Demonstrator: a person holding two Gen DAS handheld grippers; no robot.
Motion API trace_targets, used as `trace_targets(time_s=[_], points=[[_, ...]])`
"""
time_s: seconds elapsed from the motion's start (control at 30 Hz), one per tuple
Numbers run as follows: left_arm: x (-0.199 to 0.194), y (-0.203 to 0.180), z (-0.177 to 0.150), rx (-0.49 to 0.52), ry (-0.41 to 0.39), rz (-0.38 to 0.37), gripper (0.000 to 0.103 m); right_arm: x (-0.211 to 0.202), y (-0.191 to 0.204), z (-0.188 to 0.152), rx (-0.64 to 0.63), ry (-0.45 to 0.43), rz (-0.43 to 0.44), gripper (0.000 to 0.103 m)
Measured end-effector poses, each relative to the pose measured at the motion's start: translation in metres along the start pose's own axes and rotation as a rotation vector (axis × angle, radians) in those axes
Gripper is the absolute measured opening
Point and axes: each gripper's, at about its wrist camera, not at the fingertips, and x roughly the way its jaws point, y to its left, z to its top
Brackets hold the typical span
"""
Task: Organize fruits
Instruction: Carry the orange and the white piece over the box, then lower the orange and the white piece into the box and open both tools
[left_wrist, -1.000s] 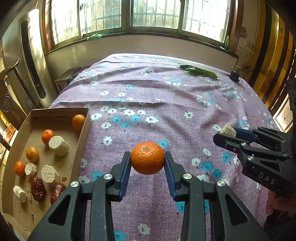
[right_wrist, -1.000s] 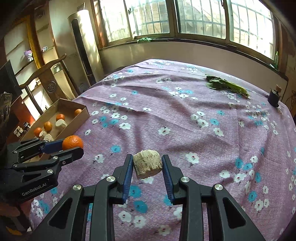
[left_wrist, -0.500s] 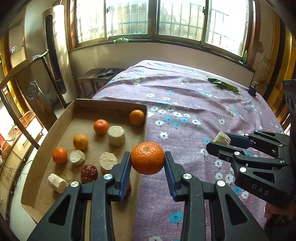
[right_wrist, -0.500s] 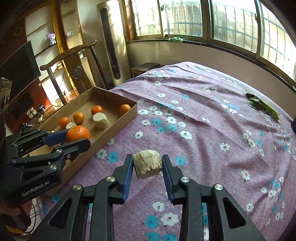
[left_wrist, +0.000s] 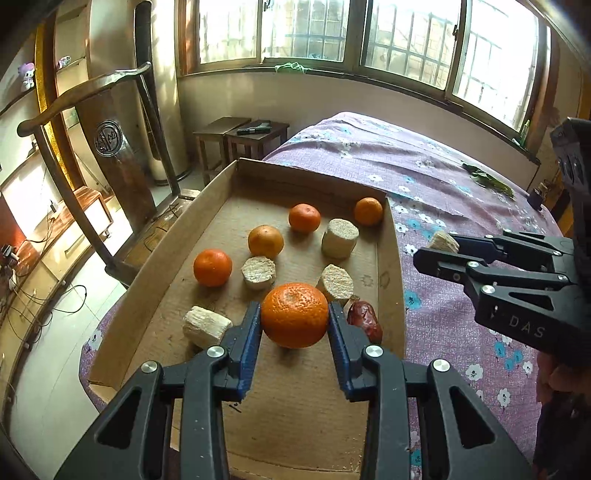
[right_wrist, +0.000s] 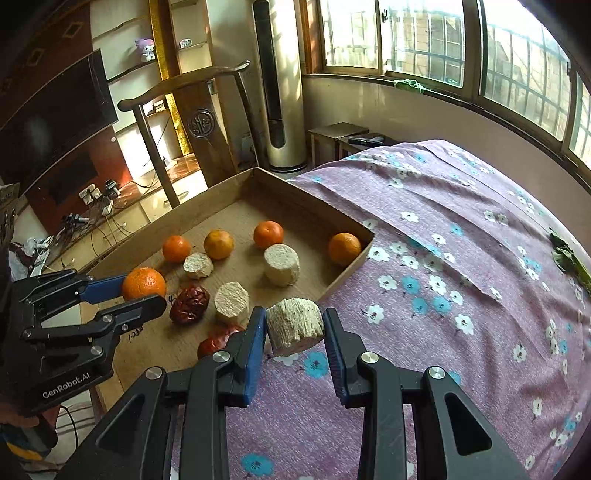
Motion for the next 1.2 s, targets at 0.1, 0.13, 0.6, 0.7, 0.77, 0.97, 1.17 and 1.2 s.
trace_targets(time_s=[0.1, 0.13, 0.6, 0.7, 0.77, 0.97, 1.17, 1.2], points=[[0.003, 0.004, -0.004, -0.004, 0.015, -0.006, 0.035, 0.015, 0.007, 0.006, -0.012, 0.021, 0.01, 0.034], [0.004, 0.005, -0.005, -0.004, 0.02, -0.01, 0.035, 0.019, 0.008, 0.008, -0.013, 0.028, 0.02, 0.034], [0.014, 0.012, -0.008, -0.03, 0.05, -0.018, 0.035, 0.075, 0.032, 0.039, -0.034, 0.066, 0.119, 0.034], [0.017, 0.013, -0.009, -0.033, 0.057, -0.022, 0.035, 0.088, 0.037, 0.043, -0.055, 0.083, 0.125, 0.034], [0.019, 0.013, -0.009, -0.036, 0.058, -0.023, 0.035, 0.096, 0.039, 0.045, -0.063, 0.094, 0.116, 0.034], [0.022, 0.014, -0.005, -0.043, 0.057, -0.023, 0.035, 0.104, 0.038, 0.047, -0.069, 0.099, 0.113, 0.034], [0.024, 0.014, -0.005, -0.046, 0.053, -0.02, 0.035, 0.104, 0.042, 0.046, -0.093, 0.089, 0.097, 0.035], [0.024, 0.014, -0.005, -0.046, 0.052, -0.018, 0.035, 0.104, 0.043, 0.046, -0.096, 0.088, 0.095, 0.035]])
